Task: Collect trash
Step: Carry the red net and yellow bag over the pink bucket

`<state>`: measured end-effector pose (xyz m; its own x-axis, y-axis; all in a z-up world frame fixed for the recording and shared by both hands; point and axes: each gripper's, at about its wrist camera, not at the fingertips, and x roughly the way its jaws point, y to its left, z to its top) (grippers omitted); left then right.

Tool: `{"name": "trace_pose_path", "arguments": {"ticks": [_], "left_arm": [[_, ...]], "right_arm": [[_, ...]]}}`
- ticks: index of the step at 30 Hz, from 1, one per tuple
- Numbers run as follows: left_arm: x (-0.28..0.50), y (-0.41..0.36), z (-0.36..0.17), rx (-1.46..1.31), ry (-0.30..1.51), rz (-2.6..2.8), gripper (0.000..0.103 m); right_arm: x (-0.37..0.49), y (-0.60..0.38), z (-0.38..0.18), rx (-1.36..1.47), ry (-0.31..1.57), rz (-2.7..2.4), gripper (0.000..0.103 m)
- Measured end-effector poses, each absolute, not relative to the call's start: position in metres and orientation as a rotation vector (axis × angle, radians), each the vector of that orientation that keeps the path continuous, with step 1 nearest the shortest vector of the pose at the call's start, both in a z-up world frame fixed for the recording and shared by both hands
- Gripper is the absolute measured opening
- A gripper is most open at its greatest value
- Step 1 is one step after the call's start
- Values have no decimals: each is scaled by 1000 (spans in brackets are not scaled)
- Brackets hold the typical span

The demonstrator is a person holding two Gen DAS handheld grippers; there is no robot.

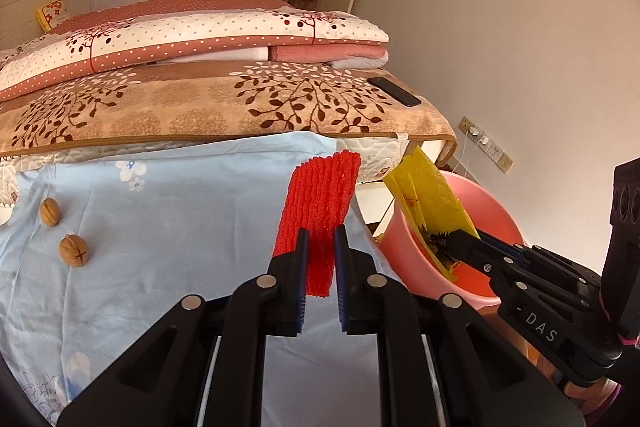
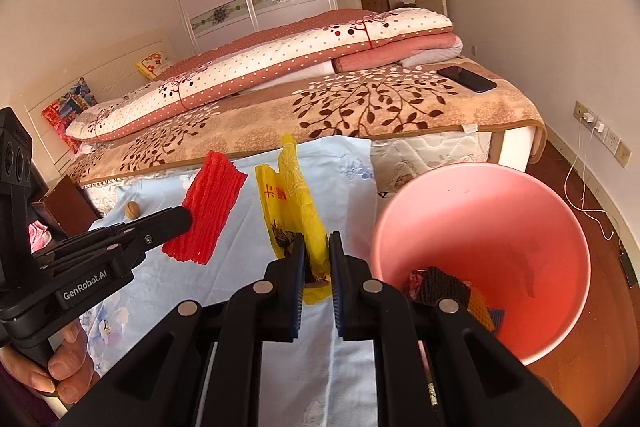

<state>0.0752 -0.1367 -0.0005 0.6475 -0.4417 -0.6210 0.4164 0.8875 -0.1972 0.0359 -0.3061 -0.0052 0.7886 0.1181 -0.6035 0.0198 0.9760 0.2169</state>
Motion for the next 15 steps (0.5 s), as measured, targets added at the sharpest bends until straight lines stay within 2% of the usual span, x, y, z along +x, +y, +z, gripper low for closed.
{"name": "trace_pose_path", "arguments": {"ticks": [15], "left_arm": [[70,-210,1,35,696,-619,12]], "right_arm": [[14,-365,-7,254,634,-109,11]]}}
